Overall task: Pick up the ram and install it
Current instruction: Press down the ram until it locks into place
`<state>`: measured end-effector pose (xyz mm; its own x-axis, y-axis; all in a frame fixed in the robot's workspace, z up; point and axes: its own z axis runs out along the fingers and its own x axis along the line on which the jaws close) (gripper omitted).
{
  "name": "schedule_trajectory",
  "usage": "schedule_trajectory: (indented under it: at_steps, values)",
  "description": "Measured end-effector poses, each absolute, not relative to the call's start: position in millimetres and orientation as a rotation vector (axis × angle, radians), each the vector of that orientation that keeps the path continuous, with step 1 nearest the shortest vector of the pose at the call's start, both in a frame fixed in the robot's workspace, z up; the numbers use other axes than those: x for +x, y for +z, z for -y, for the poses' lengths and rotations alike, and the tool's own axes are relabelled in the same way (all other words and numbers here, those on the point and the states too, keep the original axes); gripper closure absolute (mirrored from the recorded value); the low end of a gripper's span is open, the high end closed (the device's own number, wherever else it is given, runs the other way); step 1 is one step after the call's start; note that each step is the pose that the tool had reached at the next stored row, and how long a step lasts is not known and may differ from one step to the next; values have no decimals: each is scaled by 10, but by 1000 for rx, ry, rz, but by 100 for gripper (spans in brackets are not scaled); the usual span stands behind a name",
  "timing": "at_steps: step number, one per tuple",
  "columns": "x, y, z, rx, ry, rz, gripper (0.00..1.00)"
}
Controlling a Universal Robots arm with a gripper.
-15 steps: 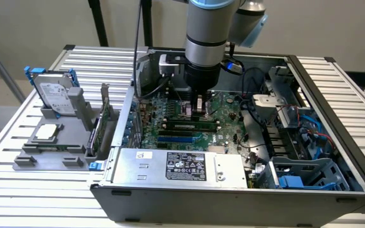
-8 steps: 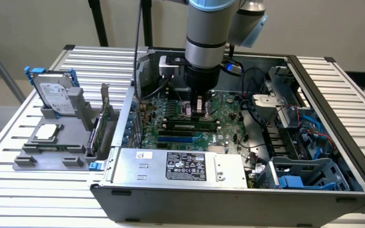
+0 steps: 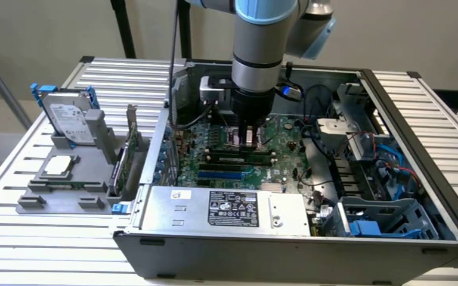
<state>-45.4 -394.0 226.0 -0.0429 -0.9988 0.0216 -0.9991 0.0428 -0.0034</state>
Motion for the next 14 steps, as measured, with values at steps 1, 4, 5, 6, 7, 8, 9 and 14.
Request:
schedule_trajectory:
  at_steps: [1,4,5,6,7,8,9,14]
  values:
    - [-454,2243,3940,2164,27,2259,89]
    - [-455,2243,3943,2163,28,2258,89]
    - [-454,2267,3938,2165,24,2260,89]
    - [-454,2311,3939,2165,23,2260,89]
    - [-453,2360,3942,2164,23,2259,89]
    - [-453,2402,3945,2163,21,2258,89]
    - [-453,2441,3946,2163,20,2257,89]
    - [-453,2492,3946,2162,18,2256,89]
